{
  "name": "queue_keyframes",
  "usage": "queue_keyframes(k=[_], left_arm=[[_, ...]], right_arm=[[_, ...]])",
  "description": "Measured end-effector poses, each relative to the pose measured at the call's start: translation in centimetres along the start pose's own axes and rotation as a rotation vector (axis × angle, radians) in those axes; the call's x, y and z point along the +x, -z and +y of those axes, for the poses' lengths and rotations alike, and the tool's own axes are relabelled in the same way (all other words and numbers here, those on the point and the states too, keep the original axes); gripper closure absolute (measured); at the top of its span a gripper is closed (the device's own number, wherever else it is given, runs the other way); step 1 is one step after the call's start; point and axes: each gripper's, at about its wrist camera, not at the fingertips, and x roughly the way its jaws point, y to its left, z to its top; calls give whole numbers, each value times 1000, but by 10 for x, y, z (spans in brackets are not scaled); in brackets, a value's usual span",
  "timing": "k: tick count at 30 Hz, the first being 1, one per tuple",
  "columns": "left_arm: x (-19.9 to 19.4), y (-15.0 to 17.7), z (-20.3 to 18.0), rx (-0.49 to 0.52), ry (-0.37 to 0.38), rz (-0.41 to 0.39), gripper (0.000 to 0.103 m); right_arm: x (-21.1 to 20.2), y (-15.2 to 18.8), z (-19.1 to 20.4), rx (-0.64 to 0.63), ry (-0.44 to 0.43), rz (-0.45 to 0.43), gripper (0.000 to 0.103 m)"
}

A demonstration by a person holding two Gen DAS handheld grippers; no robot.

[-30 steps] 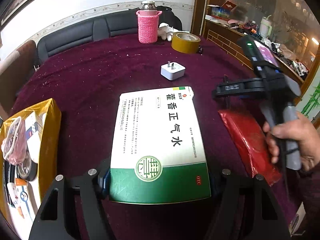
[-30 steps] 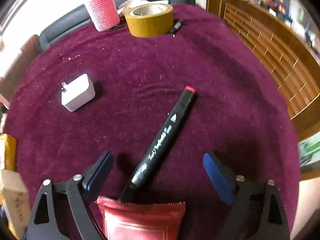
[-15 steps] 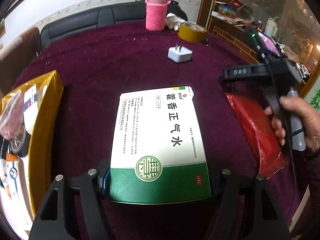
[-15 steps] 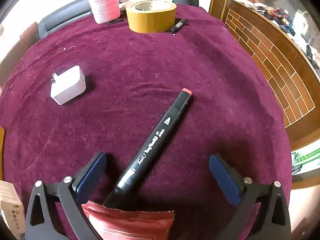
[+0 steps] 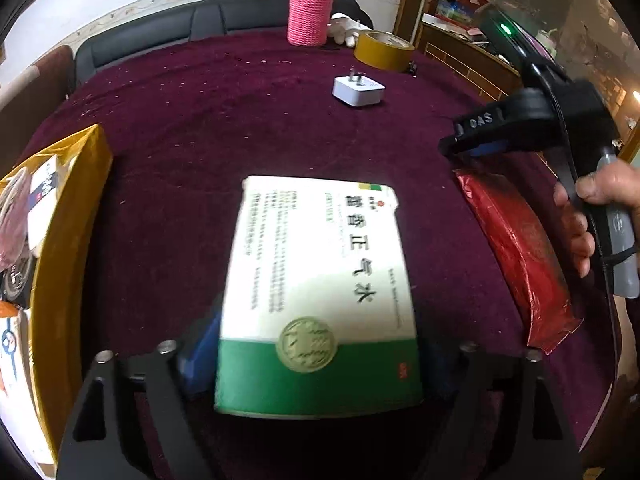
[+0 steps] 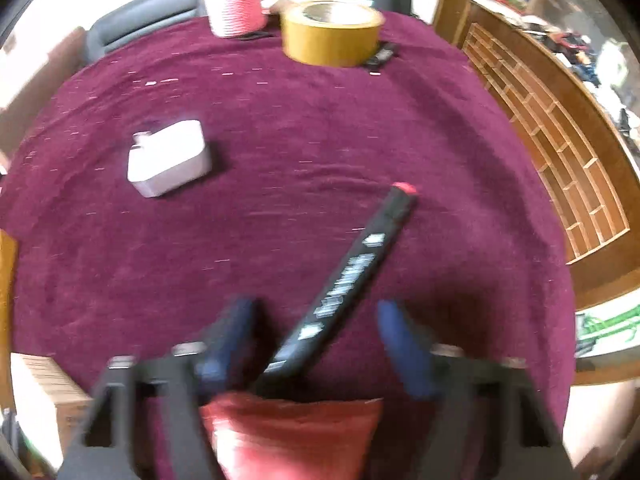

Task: Organize objects
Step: 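Grasp the red-capped black marker with the right tool while the left tool holds the box, then carry the box with the left tool while the right tool carries the marker over the tray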

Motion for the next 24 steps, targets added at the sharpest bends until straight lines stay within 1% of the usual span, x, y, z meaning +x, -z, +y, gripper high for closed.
queue_keyframes(k=[1, 2, 3, 5, 6, 7, 8, 9, 12, 17, 21, 24], left_arm=[[2, -1, -2, 6, -4, 0, 12], [4, -2, -4, 12, -10, -4, 12], [6, -2, -6, 21, -22, -16, 11], [8, -1, -9, 42, -43, -26, 11], [7, -2, -9, 39, -40, -28, 14], [5, -2, -7, 32, -30, -40, 33], [2, -3, -4, 29, -26, -54, 33], [0, -3, 1, 9, 16, -52, 33], [-6, -1, 6, -20, 53, -64, 33], [-31, 3, 6, -19, 58, -123, 33], [-42, 8, 5, -27, 63, -139, 33], [-46, 13, 2, -23, 54, -144, 33]], right_arm=[[0, 0, 4, -10, 4, -1, 76], [0, 0, 8, -15, 6, -5, 85], [0, 1, 10, -7, 5, -12, 87], [-1, 4, 9, 26, 1, -28, 87], [-2, 5, 7, 40, -7, -36, 87], [-3, 7, 6, 50, -12, -44, 87], [-4, 8, 6, 58, -16, -49, 87], [-6, 11, 4, 68, -26, -54, 87], [-8, 13, 1, 82, -59, -64, 87], [-21, 20, -3, 113, -115, -112, 87], [-39, 26, -10, 147, -150, -174, 87], [-52, 27, -12, 158, -168, -215, 87]])
